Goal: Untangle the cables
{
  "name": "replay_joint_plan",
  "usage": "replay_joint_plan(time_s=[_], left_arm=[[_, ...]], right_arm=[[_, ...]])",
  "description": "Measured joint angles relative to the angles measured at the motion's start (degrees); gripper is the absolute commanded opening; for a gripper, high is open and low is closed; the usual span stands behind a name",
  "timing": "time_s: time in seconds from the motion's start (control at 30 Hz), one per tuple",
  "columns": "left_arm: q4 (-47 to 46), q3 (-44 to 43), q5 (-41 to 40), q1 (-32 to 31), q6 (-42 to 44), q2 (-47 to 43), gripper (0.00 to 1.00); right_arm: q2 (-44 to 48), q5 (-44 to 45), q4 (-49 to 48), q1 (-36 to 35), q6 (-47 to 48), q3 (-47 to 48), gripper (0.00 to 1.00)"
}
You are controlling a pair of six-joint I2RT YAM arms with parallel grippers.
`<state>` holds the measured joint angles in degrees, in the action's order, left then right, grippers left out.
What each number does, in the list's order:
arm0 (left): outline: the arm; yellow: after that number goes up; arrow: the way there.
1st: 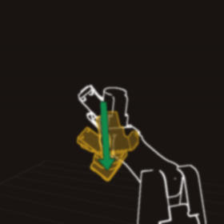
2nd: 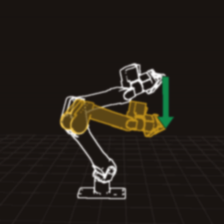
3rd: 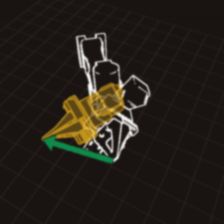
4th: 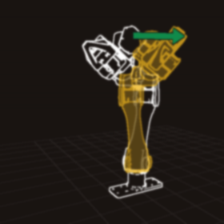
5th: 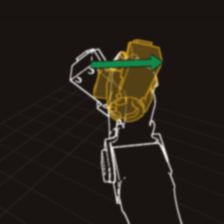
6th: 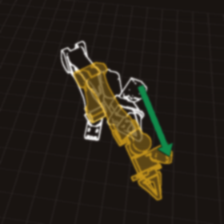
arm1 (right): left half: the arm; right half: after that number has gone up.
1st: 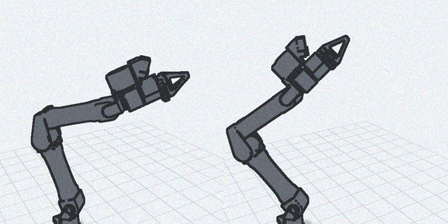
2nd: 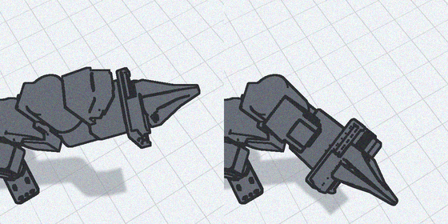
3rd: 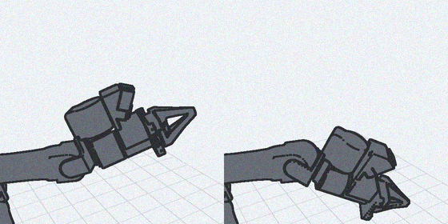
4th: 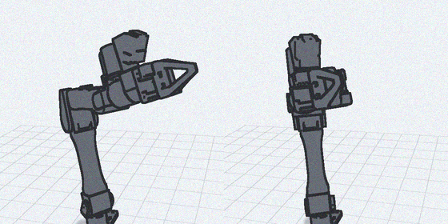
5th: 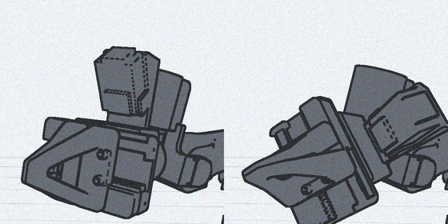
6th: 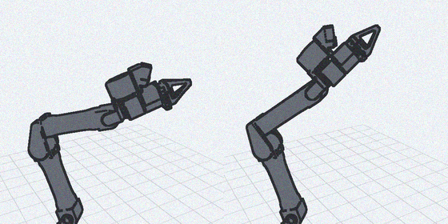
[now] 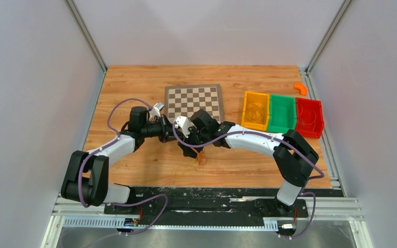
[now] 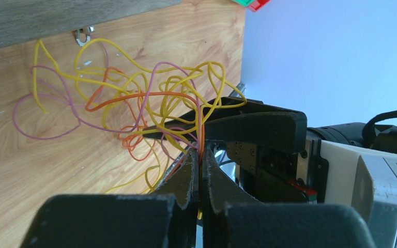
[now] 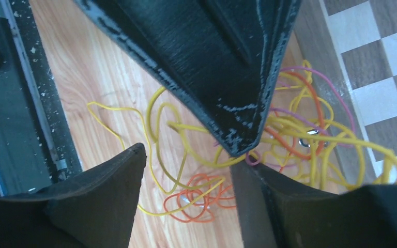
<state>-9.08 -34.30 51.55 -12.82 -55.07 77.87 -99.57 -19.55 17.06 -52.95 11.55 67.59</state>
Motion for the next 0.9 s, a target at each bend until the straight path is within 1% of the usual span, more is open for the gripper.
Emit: replay_joint_plan(time_s=[0.03,0.1,0.13,0.17,0.2,0.27,0.3,0.47,0.53,0.6,0.63,0.67,0.7,0.73,0.77,0.8,0.83,0.87,0.9], left_arm=[[-0.20,0.07,0.11,0.00,-0.26,0.00,0.00],[-0.57,0.31,0.46,0.04,-0.87,0.00,0.00],[-0.72,0.46,0.48,0.09,-1.22,0.00,0.00],[-1.05,0.76,0.57,0.22,-1.57,0.00,0.00],[-1.14,1.01,0.66,0.28,-1.86,0.00,0.00],[-1.25,1.55,0.92,0.63,-2.49,-0.02,0.00],[-1.29,1.75,1.01,0.74,-2.73,-0.02,0.00],[-1.60,3.26,1.49,2.21,-3.91,-1.14,0.00],[-1.60,4.00,1.55,3.04,-4.09,-2.10,0.00],[-1.38,4.44,1.55,3.67,-3.98,-3.23,0.04],[-1.38,4.57,1.57,3.91,-3.80,-3.82,0.12],[-1.20,4.61,1.55,4.11,-3.54,-4.57,0.17],[-1.01,4.63,1.51,4.28,-3.17,-5.31,0.26],[-0.57,4.63,1.49,4.39,-2.38,-6.01,0.32],[0.13,4.59,1.51,4.52,-1.38,-6.67,0.44],[1.99,4.44,1.51,4.72,0.31,-7.45,0.51],[3.58,4.22,1.44,5.01,2.16,-8.00,0.62],[6.93,3.45,1.55,5.62,4.94,-8.61,0.67],[9.44,2.64,1.68,6.62,7.63,-9.14,0.77]], right_arm=[[-0.13,0.37,-0.68,-0.02,0.35,-0.22,0.51],[-0.44,1.01,-1.97,-0.02,0.61,-0.59,0.48],[-0.52,1.09,-2.38,-0.02,0.76,-0.85,0.45],[-0.52,1.27,-2.84,-0.02,0.83,-1.20,0.37],[-0.52,1.36,-3.10,-0.02,1.01,-1.46,0.23],[-0.52,1.33,-3.78,-0.02,1.62,-2.32,0.02],[-0.52,1.25,-4.11,-0.02,1.75,-2.84,0.00],[0.04,-1.03,-4.15,-0.02,2.10,-4.76,0.00],[1.92,-2.32,-3.98,-0.02,2.10,-6.19,0.00],[4.52,-3.76,-3.43,0.00,2.05,-7.19,0.00],[5.70,-4.55,-3.15,0.11,1.99,-7.30,0.00],[7.06,-5.73,-2.86,0.42,1.81,-7.30,0.00],[8.17,-6.88,-2.71,0.66,1.55,-7.15,0.00],[9.16,-8.28,-2.16,1.01,1.16,-6.78,0.00],[9.79,-9.35,-1.38,1.36,0.87,-6.29,0.00],[10.29,-10.86,-0.04,1.92,0.50,-5.38,0.00],[10.69,-11.96,0.98,2.47,0.33,-4.61,0.00],[10.95,-13.00,2.29,2.99,0.31,-3.69,0.00],[11.19,-14.47,4.20,3.74,0.33,-2.38,0.00]])
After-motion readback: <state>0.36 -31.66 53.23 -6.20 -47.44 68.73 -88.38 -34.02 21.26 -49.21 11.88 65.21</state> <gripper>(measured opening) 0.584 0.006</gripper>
